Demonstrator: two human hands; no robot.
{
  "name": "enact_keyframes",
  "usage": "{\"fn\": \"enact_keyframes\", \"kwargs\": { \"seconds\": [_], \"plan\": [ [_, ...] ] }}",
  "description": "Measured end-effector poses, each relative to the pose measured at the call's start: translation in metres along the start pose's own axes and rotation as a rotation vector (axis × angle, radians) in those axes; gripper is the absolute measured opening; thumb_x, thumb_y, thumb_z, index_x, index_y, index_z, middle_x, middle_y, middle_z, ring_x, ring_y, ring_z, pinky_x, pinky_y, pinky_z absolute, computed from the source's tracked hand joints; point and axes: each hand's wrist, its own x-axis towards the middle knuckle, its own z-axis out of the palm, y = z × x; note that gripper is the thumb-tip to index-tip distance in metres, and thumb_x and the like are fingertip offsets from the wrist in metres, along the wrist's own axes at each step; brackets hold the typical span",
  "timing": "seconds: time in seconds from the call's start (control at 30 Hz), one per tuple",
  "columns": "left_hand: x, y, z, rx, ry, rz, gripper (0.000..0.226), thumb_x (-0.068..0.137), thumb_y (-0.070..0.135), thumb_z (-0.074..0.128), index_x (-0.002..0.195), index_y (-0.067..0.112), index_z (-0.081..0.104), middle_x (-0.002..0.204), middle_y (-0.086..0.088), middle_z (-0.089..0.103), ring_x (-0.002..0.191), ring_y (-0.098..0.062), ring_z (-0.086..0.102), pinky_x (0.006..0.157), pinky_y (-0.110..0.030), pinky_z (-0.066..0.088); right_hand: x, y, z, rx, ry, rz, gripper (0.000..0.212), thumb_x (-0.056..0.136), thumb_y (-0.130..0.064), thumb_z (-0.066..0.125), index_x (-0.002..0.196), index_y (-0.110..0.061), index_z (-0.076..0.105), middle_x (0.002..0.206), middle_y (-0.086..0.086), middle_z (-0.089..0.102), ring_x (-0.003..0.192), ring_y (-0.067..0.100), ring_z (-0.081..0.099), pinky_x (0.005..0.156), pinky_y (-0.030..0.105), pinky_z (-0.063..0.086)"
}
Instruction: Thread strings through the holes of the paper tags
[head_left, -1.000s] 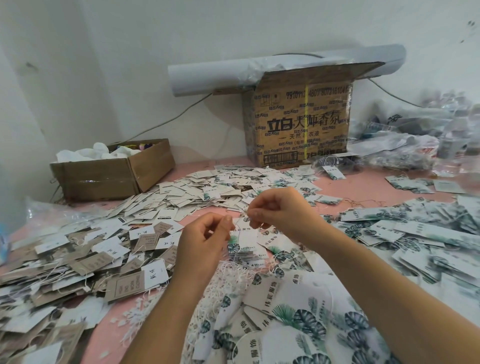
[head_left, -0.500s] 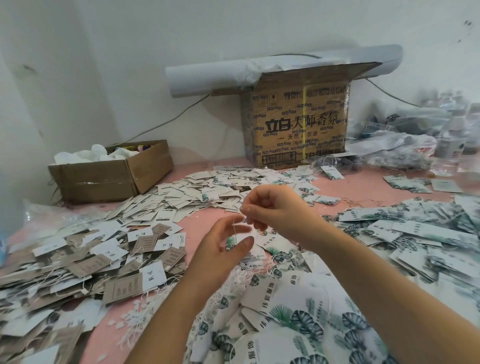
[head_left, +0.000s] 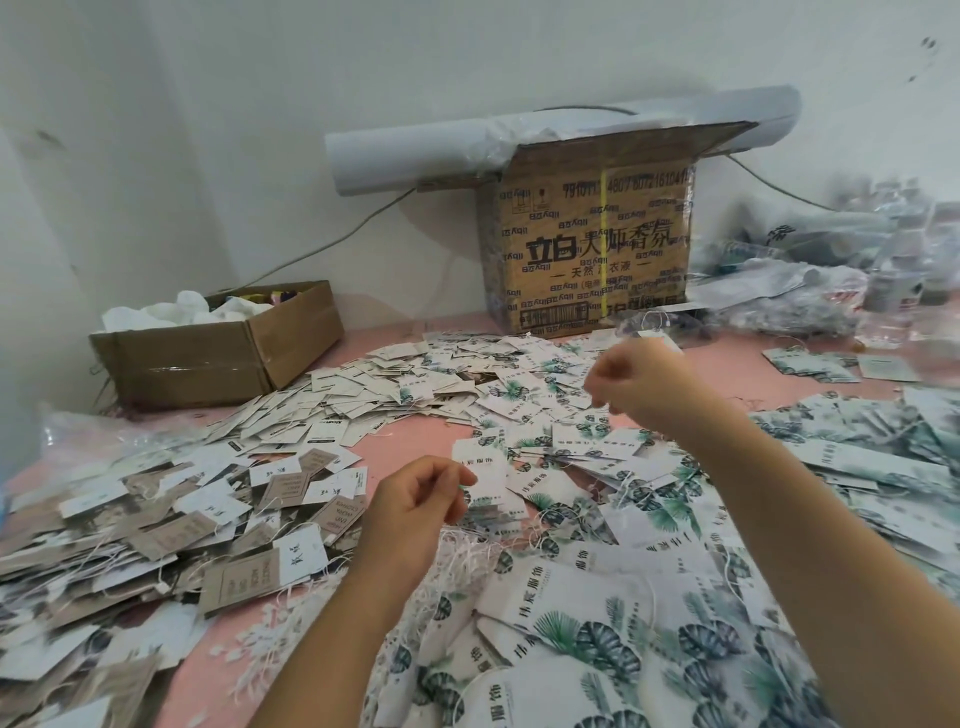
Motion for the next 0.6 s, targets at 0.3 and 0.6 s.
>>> {"fn": "enact_keyframes", "kwargs": {
  "seconds": [0.3,0.6],
  "plan": [
    [-0.005,-0.006,0.016,0.165,-0.002,0.041,0.025,0.092,0.012,0.055,0.08,0.031,0.065,0.077,0.01,0.069,0.078,-0.007,0.064,0.073,-0.023,0.05,-0.016,-0.023,0.069,0.129,-0.617,-0.262,0.059,0.089,-0.015,0.058,0.139,-0.024,0.028,0.115,0.003,0.056,0.089,0.014,0.063,0.081,0.027,0.053],
    [-0.003,-0.03,0.002,0.368,0.209,0.153,0.032,0.094,0.011,0.05,0.124,0.021,0.046,0.107,0.011,0.059,0.093,-0.007,0.055,0.076,-0.026,0.045,-0.015,-0.007,0.102,-0.437,-0.089,-0.413,0.042,0.094,-0.038,0.046,0.13,-0.018,0.042,0.095,0.005,0.064,0.09,0.025,0.059,0.069,0.032,0.041]
  ]
}}
